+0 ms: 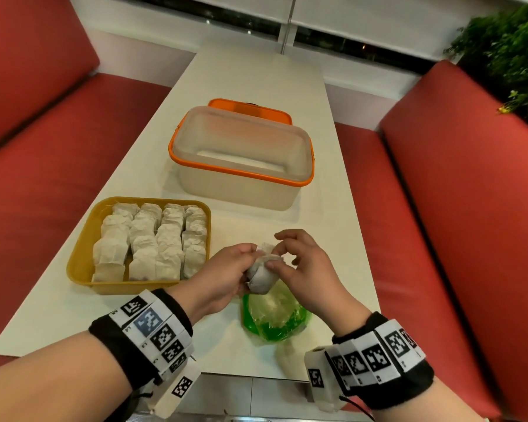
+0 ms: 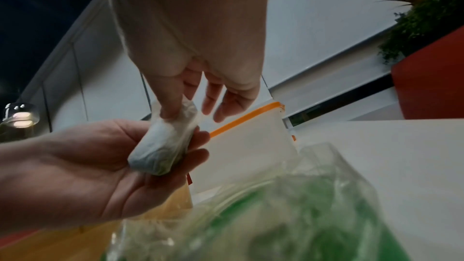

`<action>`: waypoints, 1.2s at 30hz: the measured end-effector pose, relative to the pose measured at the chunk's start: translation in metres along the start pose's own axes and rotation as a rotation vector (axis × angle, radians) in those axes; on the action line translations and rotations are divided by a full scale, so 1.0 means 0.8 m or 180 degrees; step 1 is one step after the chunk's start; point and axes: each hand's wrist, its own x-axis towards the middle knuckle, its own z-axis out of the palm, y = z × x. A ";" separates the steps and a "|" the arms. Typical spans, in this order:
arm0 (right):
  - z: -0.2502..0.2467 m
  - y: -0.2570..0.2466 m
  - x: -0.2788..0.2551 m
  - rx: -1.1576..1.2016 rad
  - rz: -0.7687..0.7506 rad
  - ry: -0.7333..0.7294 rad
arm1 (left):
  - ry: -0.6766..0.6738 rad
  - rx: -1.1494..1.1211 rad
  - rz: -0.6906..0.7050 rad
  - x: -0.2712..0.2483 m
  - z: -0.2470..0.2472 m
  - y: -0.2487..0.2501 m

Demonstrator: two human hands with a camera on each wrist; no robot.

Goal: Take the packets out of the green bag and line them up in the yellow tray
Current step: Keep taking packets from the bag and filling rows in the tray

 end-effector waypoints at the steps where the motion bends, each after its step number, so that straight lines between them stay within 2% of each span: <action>1: -0.001 0.000 0.004 -0.0004 0.0121 0.0008 | -0.0059 0.0014 0.0026 -0.002 0.000 0.000; 5: -0.004 -0.011 0.016 0.0088 0.0453 -0.0092 | -0.0562 -0.0307 0.0000 -0.008 0.002 0.003; 8: -0.003 -0.022 0.022 0.0513 0.0606 -0.0195 | -0.0679 -0.0476 -0.0035 -0.012 0.001 0.006; 14: -0.016 -0.031 0.035 0.0039 0.0316 -0.0105 | -0.0448 -0.0161 0.0214 -0.015 -0.011 0.023; 18: -0.018 -0.053 0.044 -0.0013 0.0028 -0.0234 | -0.0466 0.0131 0.0376 -0.020 -0.023 0.038; 20: -0.012 -0.067 0.047 -0.0016 -0.0084 -0.0330 | -0.0468 0.0165 0.0403 -0.024 -0.031 0.043; 23: -0.001 -0.081 0.054 -0.0304 -0.0207 -0.0240 | -0.0445 0.0026 0.0355 -0.030 -0.046 0.046; 27: 0.029 -0.100 0.059 -0.0431 -0.0237 -0.0079 | -0.0276 -0.0287 0.0368 -0.044 -0.075 0.048; 30: 0.057 -0.121 0.061 -0.0435 -0.0215 -0.0164 | -0.0085 -0.0303 0.0486 -0.056 -0.099 0.049; 36: 0.105 -0.160 0.079 -0.0188 -0.0005 -0.0275 | 0.0534 -0.0176 0.0585 -0.072 -0.152 0.052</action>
